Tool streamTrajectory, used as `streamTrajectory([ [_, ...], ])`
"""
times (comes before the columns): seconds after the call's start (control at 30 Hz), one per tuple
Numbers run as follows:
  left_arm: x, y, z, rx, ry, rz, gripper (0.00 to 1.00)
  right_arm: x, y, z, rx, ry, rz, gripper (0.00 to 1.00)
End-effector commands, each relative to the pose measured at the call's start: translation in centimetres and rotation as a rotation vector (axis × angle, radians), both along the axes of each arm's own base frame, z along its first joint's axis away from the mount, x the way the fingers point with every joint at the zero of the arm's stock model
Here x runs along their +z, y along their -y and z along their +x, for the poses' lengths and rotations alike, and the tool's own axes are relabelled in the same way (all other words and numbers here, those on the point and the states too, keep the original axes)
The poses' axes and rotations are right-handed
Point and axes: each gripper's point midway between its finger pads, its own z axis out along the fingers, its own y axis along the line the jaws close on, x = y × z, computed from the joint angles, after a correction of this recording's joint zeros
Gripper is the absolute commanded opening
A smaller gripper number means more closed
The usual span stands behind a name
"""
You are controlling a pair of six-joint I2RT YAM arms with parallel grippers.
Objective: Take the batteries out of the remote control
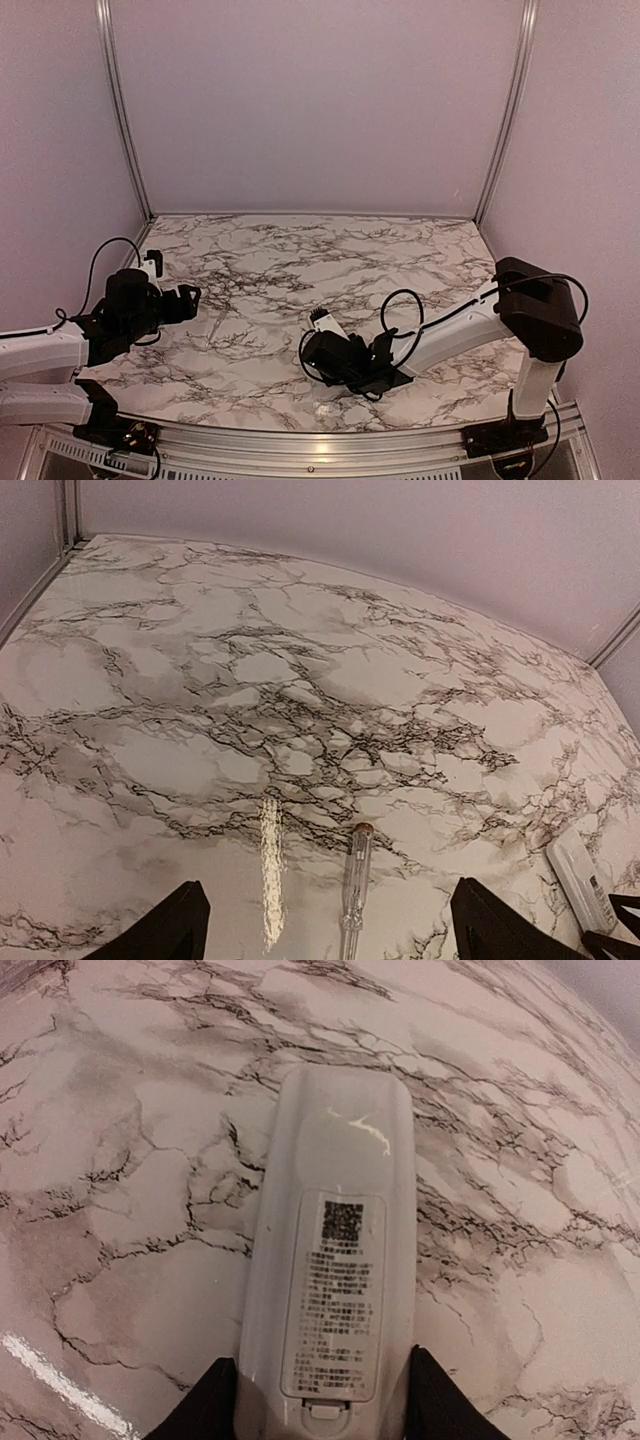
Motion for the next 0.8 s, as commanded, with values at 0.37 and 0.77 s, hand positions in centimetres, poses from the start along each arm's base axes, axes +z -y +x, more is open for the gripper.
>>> streamTrajectory([
  [0.37, 3.1, 8.9, -1.8, -0.449, 0.066, -0.257, 0.87, 4.6, -1.3, 1.0, 0.105, 0.174, 0.039, 0.0],
  [0.77, 2.1, 13.9, -2.9, -0.716, 0.011, -0.398, 0.84, 5.7, -1.1, 0.9, 0.213, 0.303, 0.016, 0.0],
])
